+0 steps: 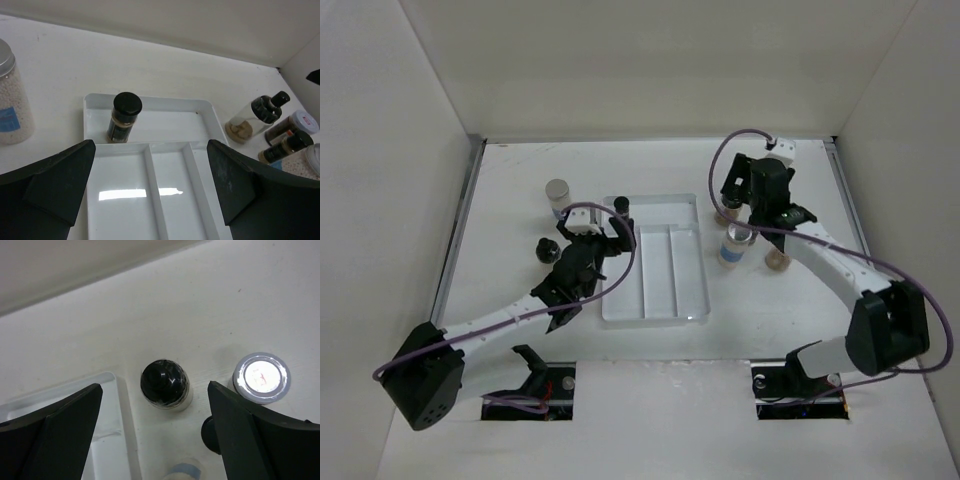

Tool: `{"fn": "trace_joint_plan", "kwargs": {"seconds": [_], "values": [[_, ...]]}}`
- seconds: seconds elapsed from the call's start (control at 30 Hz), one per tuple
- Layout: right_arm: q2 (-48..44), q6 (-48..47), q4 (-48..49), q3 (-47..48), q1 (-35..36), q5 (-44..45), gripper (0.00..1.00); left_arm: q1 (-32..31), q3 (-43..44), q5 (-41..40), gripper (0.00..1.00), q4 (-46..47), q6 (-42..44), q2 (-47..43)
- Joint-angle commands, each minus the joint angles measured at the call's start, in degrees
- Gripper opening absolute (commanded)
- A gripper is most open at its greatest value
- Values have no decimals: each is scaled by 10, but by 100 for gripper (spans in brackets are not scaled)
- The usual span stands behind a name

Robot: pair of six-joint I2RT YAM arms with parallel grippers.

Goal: Organize the condiment bottles

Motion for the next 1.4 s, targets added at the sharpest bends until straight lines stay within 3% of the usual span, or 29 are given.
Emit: {"fn": "trace_joint_plan", "kwargs": {"seconds": [0.0, 0.33, 0.53, 0.67, 0.8, 0.87, 1.1, 1.37], "values": [[44, -32, -51, 68, -9, -55, 94, 5, -26, 29, 97, 53, -28, -28], [159, -44, -109, 146, -21, -56, 98, 14, -62, 47, 97, 104, -33, -25], [214, -44, -105, 166, -27, -60, 92, 17, -65, 41, 97, 108, -34, -18], [235, -42, -104, 174, -28, -62, 81, 19, -69, 38, 97, 114, -35, -17], [239, -41, -97, 182, -25, -51, 61, 20, -70, 38, 97, 115, -35, -14], [221, -47, -75, 179, -24, -28, 57, 21, -69, 38, 97, 117, -35, -9], [157, -93, -40, 208, 45, 11, 53, 24, -75, 32, 97, 122, -36, -21], [230, -73, -10, 276, 161, -33, 53, 28, -103, -35, 96, 126, -43, -65]]}}
